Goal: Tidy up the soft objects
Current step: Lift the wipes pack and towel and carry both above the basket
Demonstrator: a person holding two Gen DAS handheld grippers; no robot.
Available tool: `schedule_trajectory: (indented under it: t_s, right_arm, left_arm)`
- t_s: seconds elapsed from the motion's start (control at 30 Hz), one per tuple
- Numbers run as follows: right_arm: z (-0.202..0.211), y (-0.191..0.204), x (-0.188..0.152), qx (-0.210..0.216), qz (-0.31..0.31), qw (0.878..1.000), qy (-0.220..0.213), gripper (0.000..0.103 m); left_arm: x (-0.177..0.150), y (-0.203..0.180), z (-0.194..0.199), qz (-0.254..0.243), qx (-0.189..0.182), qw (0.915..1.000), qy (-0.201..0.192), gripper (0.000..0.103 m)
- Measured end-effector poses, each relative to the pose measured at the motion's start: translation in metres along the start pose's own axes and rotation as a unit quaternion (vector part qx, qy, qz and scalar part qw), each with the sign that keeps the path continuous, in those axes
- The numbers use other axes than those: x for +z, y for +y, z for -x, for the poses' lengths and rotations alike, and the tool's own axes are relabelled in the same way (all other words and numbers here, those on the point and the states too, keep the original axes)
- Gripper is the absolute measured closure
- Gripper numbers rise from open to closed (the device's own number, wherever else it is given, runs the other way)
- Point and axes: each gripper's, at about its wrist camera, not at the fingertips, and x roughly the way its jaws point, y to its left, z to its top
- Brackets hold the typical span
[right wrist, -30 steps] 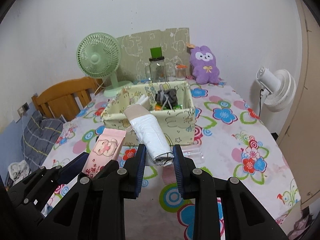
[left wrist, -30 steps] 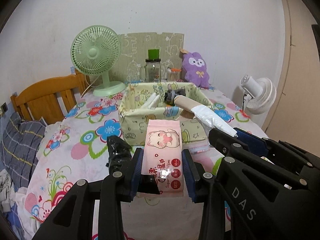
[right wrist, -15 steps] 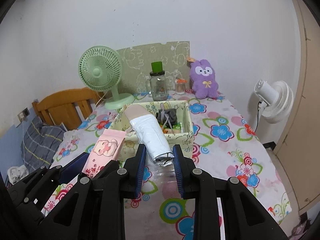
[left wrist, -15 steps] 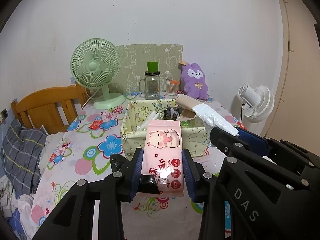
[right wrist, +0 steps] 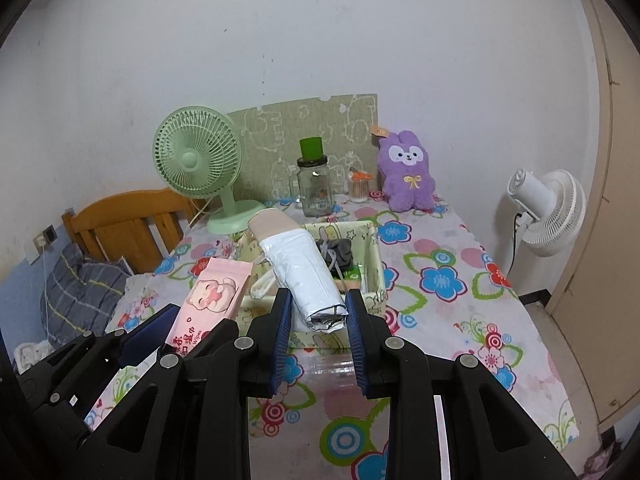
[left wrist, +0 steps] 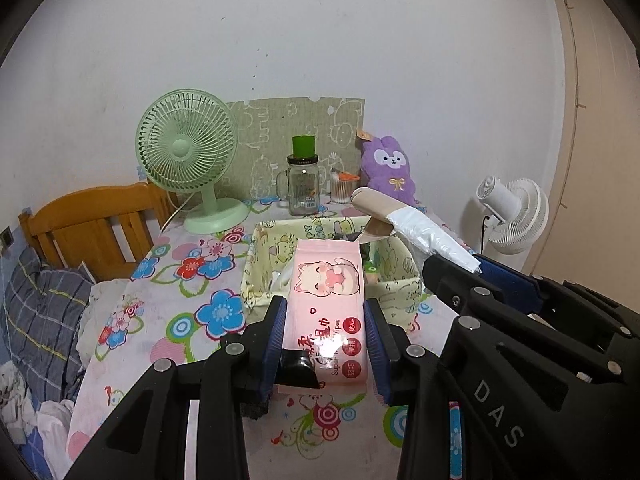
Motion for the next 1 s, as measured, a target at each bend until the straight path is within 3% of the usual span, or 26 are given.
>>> schedule_trajectory:
  t_s: [1.0]
  right_arm:
    - [-0.056, -0.012, 0.032, -0.003, -0.005, 1.0, 0.004, 0.073]
  left_arm:
    - [0.033, 0.004, -0.064, 0.004, 0.0, 0.9999, 0.011, 0.064]
